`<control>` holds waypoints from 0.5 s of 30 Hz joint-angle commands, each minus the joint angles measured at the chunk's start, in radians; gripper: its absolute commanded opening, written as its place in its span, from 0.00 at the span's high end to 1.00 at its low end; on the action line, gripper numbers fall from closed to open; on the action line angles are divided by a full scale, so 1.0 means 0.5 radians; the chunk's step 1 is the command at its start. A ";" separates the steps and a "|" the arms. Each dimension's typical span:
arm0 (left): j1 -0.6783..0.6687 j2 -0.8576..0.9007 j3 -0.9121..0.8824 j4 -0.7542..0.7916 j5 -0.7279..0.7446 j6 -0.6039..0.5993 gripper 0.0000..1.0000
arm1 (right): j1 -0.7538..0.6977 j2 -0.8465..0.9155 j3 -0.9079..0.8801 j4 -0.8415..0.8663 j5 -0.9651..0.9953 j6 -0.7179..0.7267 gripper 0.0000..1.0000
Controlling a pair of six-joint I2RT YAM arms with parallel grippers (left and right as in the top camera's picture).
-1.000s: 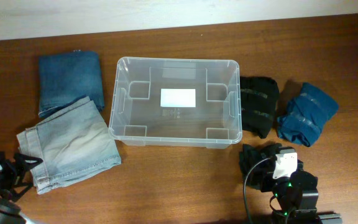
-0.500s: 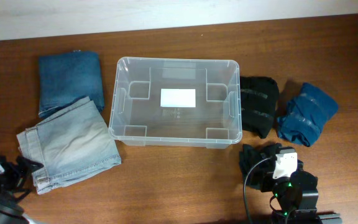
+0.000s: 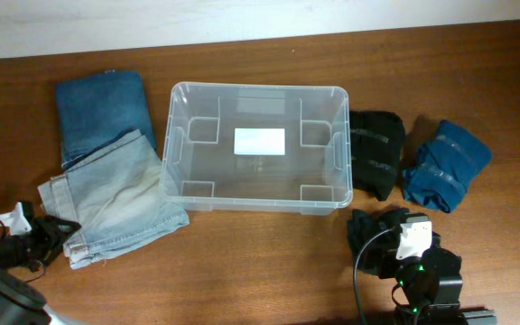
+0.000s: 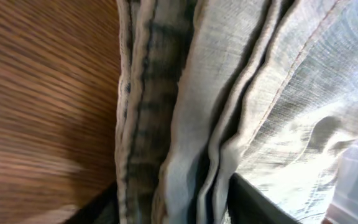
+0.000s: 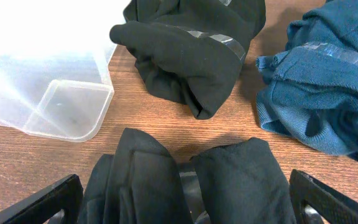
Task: Pack container
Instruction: 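Grasp the light-blue jeans edge with the left gripper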
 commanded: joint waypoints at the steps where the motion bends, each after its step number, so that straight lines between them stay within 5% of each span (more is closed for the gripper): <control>1: -0.043 0.218 -0.163 0.005 -0.147 0.024 0.57 | -0.017 -0.015 -0.011 0.007 -0.018 -0.011 0.02; 4: -0.043 0.218 -0.156 0.003 -0.027 0.025 0.67 | -0.017 -0.015 -0.011 0.006 -0.018 -0.011 0.01; 8: -0.043 0.203 -0.079 -0.092 0.143 0.025 0.98 | -0.017 -0.015 -0.011 0.006 -0.018 -0.011 0.01; 15: -0.043 -0.063 0.238 -0.457 0.217 0.015 1.00 | -0.017 -0.015 -0.011 0.007 -0.018 -0.011 0.02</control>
